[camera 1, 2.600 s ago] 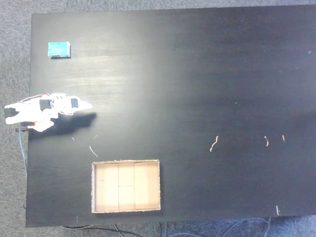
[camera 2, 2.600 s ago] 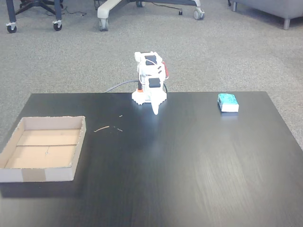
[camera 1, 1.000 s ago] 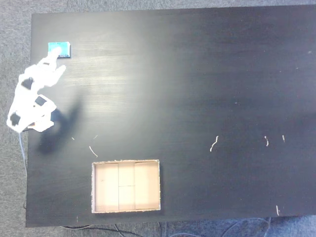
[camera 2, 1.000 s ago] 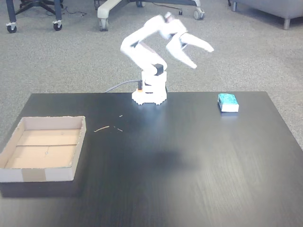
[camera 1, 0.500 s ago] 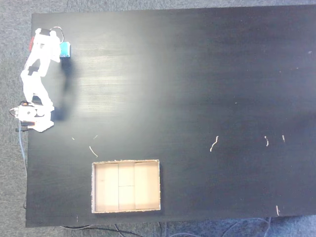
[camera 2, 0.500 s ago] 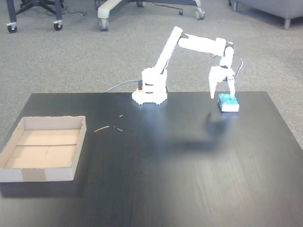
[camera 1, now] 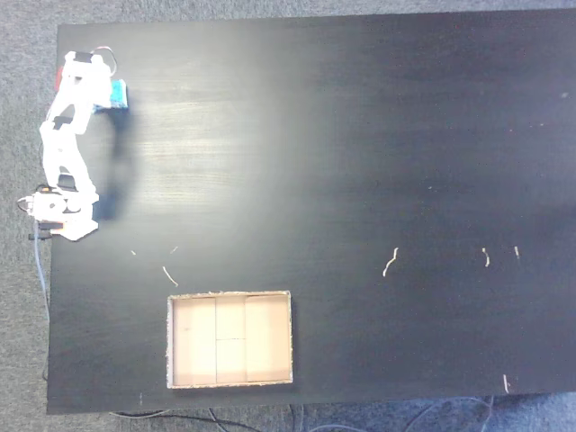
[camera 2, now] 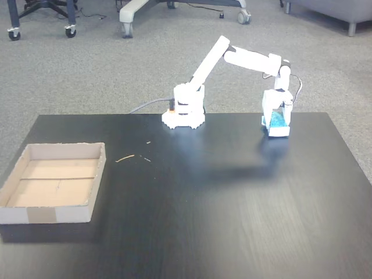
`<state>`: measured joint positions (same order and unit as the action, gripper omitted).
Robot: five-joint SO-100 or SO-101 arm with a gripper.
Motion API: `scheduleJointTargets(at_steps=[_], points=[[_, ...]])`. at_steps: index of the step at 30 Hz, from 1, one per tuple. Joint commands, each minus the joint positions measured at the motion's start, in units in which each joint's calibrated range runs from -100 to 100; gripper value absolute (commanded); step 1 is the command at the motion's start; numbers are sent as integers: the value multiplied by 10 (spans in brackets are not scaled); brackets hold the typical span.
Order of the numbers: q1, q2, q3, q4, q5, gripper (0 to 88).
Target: Pick the green block and drop it in the box on the right.
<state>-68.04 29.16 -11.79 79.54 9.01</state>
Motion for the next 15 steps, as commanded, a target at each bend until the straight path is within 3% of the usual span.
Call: scheduleJointTargets(at_steps=[1,6,11,15], points=[[47,-49,-60,51,8,139],[237,-185,-315,190,33,139],[612,-370,-314,182,61,142],[909,-448,-135,-5,94,146]])
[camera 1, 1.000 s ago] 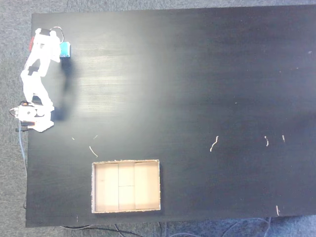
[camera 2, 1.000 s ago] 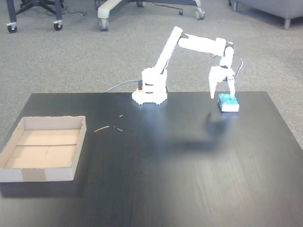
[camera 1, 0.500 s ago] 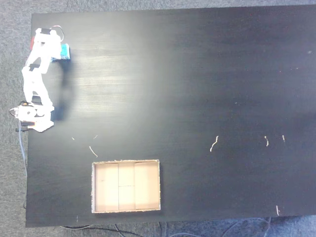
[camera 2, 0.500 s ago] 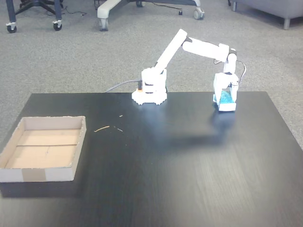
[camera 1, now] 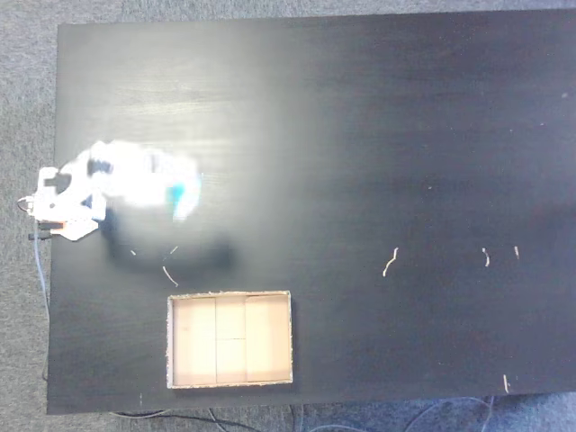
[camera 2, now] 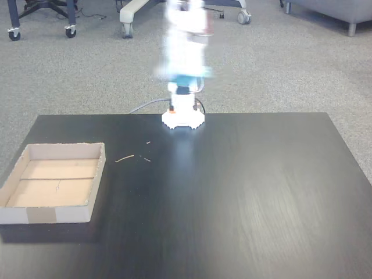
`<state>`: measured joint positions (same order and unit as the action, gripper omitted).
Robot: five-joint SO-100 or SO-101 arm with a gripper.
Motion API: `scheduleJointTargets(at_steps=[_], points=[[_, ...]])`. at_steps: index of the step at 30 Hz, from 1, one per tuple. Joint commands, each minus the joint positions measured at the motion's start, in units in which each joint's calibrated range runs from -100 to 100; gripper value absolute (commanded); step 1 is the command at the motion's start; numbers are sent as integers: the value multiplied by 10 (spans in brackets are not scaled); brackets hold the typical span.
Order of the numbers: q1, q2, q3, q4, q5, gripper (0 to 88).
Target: Pick the green block and drop it in the box on the right.
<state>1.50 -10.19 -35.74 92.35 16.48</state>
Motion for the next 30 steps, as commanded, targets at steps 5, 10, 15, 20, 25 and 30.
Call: scheduleJointTargets(at_steps=[5,10,15,20,25,30], points=[[311,-62,510,-582,37,152],[367,-11,780,-958,51,153],[408,145,645,-900,60,154],[441,283,483,-831,72,152],[430,412,238,-638,69,155],[402,456,52,-521,50,155]])
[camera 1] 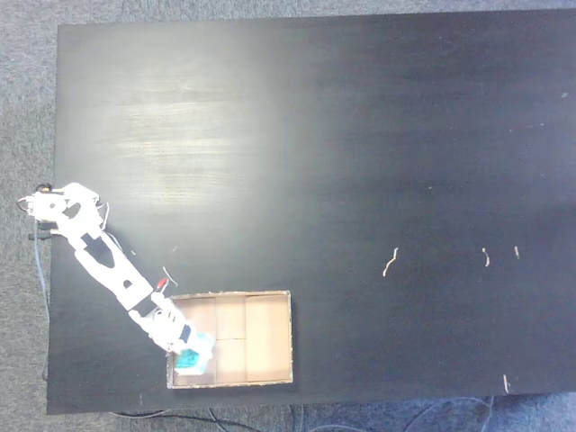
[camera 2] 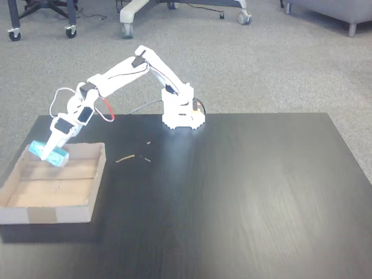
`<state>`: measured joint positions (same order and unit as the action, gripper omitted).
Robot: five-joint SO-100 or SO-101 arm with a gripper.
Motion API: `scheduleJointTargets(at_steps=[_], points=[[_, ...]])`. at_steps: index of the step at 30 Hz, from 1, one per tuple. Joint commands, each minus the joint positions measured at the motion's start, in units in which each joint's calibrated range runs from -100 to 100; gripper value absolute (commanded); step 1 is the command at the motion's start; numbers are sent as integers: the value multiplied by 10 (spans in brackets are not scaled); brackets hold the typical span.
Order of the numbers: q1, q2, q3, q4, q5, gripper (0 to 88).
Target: Pick the green block and drop it in the box on the right.
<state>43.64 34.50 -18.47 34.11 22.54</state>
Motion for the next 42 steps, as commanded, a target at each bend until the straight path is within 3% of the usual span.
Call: scheduleJointTargets(at_steps=[1,3,6,7,12,13,16,19,21,24,29,33,39,42], points=[[-29,18,-156,79,-13,157],[-46,31,-208,111,-17,181],[-53,18,-192,144,-12,432],[-52,13,-177,144,-8,467],[-51,-74,-82,168,-7,521],[-59,-137,-37,192,-18,515],[-127,-454,138,293,-83,383],[-243,-862,383,347,-170,123],[-315,-1105,598,346,-190,1],[-367,-1306,866,305,-189,1],[-374,-1324,1179,66,-194,1],[-433,-1326,1185,136,-201,1],[-474,-1326,1185,137,-178,1],[-495,-1326,1185,134,-203,1]])
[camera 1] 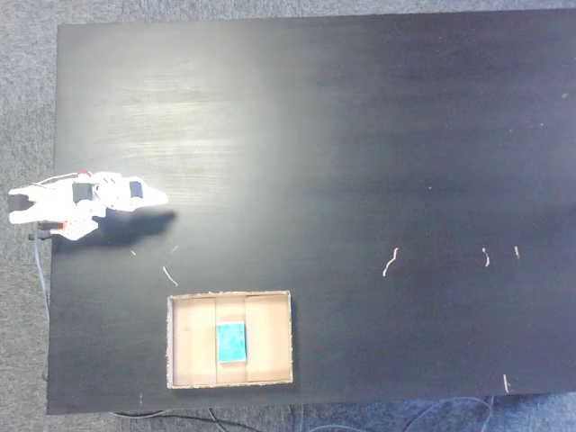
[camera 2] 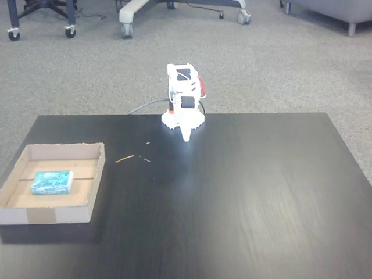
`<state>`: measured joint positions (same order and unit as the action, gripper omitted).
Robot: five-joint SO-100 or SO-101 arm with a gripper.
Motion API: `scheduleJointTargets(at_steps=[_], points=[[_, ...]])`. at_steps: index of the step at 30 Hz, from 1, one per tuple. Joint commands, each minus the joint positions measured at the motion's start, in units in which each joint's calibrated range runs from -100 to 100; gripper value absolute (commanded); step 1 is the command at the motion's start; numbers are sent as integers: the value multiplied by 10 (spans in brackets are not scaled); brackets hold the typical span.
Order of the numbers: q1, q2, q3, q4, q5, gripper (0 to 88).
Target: Pick the green block and drop it in the box on the right.
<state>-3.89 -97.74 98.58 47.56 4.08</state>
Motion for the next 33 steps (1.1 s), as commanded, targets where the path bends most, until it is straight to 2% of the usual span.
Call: scheduleJointTargets(at_steps=[1,5,33], points=[[-23,-4,14,-7,-27,1],[-26,-4,14,-10,-45,1],[-15,-3,14,1,-46,2]])
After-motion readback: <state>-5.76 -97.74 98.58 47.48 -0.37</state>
